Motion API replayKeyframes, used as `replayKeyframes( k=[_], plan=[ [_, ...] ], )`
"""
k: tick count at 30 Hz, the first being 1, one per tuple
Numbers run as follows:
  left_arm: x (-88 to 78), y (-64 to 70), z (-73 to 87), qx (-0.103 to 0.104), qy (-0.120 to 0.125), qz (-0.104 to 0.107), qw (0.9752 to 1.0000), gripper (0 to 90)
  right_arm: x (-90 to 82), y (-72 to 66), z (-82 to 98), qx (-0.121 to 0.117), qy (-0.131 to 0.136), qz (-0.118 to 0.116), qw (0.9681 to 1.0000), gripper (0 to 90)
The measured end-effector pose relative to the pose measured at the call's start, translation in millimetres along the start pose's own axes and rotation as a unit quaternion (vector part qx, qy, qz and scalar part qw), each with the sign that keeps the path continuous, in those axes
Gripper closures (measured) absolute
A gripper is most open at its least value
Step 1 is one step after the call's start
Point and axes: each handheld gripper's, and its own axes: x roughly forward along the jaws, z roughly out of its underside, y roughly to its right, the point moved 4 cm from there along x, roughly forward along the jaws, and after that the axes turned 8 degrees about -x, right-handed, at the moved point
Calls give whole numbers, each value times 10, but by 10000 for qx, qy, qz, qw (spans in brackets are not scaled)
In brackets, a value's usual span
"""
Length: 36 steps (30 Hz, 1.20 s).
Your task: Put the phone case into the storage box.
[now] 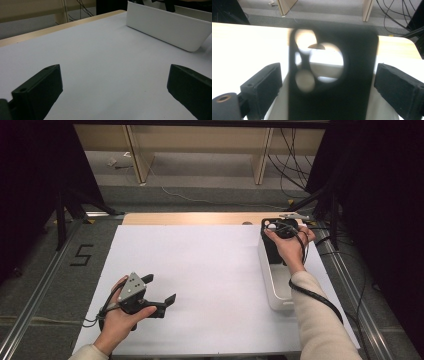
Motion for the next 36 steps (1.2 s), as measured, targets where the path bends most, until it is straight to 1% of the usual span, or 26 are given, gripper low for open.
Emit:
replayKeyframes(
  k=[5,8,11,18,25,36],
  plan=[
    [1,-2,0,-2,1,-3,10000,0,-3,-6,3,-48,20,8,10000,77],
    [1,-3,0,-5,1,-5,10000,0,-16,-6,-3,-120,54,45,9999,81],
    [2,0,1,-5,0,3,10000,0,-38,-4,-24,-163,144,123,9997,81],
    [1,-1,-1,-3,0,-4,10000,0,-100,6,-85,-242,320,198,9990,89],
    [0,-1,-2,-2,5,-9,10000,0,-149,3,-102,-282,373,180,9987,98],
    [3,7,-1,-19,3,-8,10000,0,-292,7,-122,-400,455,103,9981,114]
  ],
)
